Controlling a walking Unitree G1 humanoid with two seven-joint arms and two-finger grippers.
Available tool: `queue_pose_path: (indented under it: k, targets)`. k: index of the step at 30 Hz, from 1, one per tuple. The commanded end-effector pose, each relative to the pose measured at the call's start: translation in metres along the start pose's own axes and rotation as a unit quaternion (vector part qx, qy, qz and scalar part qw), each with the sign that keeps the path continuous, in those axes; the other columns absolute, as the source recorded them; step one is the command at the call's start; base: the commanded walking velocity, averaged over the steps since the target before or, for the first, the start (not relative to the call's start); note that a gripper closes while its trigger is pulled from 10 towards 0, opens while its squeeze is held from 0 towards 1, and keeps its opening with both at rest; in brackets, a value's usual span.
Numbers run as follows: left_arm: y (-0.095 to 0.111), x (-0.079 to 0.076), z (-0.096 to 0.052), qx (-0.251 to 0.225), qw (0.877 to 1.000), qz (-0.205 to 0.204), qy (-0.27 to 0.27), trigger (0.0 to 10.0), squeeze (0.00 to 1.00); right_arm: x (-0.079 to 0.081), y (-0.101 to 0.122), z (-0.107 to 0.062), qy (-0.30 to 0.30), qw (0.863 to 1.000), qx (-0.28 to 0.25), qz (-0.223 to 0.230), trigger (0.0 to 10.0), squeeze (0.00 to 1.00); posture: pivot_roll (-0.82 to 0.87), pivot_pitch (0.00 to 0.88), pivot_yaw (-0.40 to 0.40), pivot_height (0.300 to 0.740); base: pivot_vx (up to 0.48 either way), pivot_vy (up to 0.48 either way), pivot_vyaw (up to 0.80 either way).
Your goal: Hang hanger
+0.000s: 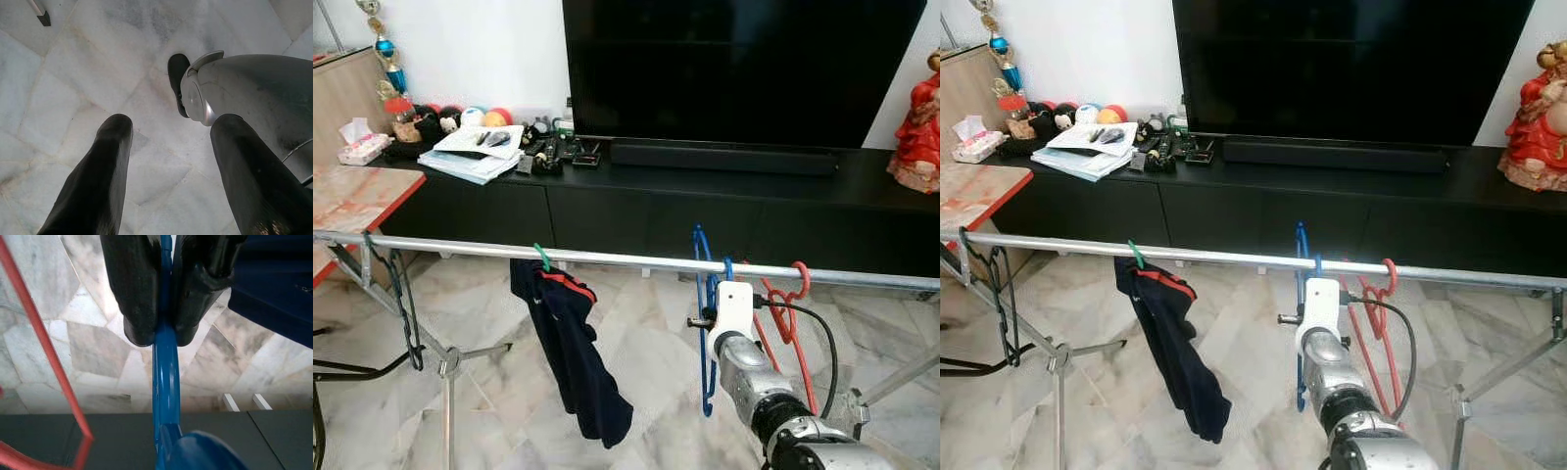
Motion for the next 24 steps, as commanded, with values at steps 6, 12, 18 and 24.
queue_pose_path:
  k: [6, 12, 18, 24]
  targets:
    - [-0.005, 0.001, -0.001, 0.015, 1.0, 0.01, -0.01, 10.0, 0.0, -0.001, -0.01, 0.0, 0.0, 0.999, 0.035, -0.01, 10.0, 0.0, 0.12, 0.012, 0.032, 0.74, 0.0, 0.0, 0.0]
    - [-0.005, -0.001, -0.001, 0.016, 1.0, 0.009, -0.014, 10.0, 0.0, -0.004, -0.024, -0.002, 0.0, 0.999, 0.05, -0.017, 10.0, 0.0, 0.12, 0.014, 0.03, 0.74, 0.0, 0.0, 0.0]
    - [-0.006, -0.001, -0.001, 0.017, 1.0, 0.008, -0.014, 10.0, 0.0, -0.006, -0.02, -0.002, 0.008, 1.0, 0.012, -0.005, 10.0, 1.0, 0.12, 0.015, 0.031, 0.74, 0.0, 0.0, 0.0]
    - [-0.006, 0.0, -0.001, 0.018, 1.0, 0.011, -0.014, 10.0, 0.0, -0.005, -0.019, -0.003, 0.018, 0.999, -0.011, -0.033, 10.0, 1.0, 0.12, 0.013, 0.038, 0.74, 0.0, 0.0, 0.0]
Point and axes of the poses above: a point about 5 cm out from each wrist's last joint towards the gripper, its own z axis pointing out of the wrist towards the gripper, its own y axis along the axis of the wrist's last joint, x = y × z, the point moved 2 cm from there along z, pointing out of the wrist towards the gripper, and after that the axes turned 11 degrees about z, right-handed, at the moved point
